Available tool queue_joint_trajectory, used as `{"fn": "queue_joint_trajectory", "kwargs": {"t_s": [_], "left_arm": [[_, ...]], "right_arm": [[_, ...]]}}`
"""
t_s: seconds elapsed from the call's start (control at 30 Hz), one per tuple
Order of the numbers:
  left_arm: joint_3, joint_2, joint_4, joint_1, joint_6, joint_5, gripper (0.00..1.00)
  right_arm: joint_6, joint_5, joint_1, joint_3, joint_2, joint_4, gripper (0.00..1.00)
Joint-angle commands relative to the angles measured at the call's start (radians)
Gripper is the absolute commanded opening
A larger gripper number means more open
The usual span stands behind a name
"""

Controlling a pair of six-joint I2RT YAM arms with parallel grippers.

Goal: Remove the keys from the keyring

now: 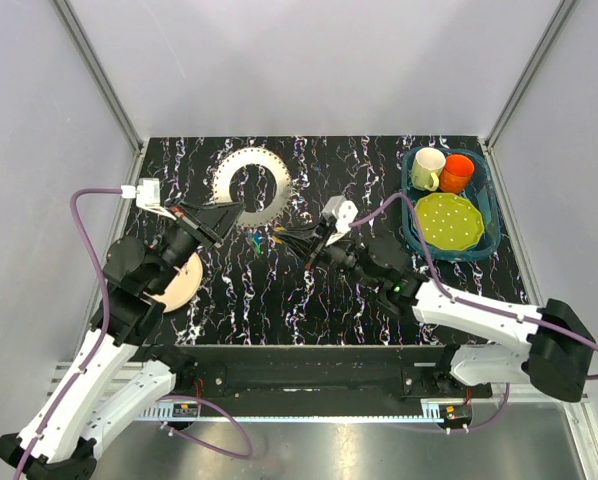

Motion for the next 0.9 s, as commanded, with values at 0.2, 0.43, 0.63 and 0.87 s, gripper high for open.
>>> {"fn": "queue_joint_trajectory", "kwargs": {"t_s": [0.2, 0.43, 0.63, 0.87], "left_arm": [[-0.104, -0.027, 0.055, 0.001, -0.046, -0.118, 0.0], [-0.188, -0.073, 0.021, 0.001, -0.057, -0.161, 0.0], [-0.323, -0.103, 0.067, 0.003, -0.123, -0.141, 0.0], [-0.32, -0.09, -0.026, 0.003, -0.071, -0.123, 0.4]], "right_arm": [[-0.141, 0.114, 0.009, 0.098, -0.112, -0.294, 0.0], [-0.153, 0.126, 0.009, 0.142, -0.103, -0.419, 0.0], [-0.223, 0.16, 0.009, 0.175, -0.084, -0.471, 0.0], [-0.282, 0.157, -0.011, 0.187, -0.051, -0.483, 0.0]]}}
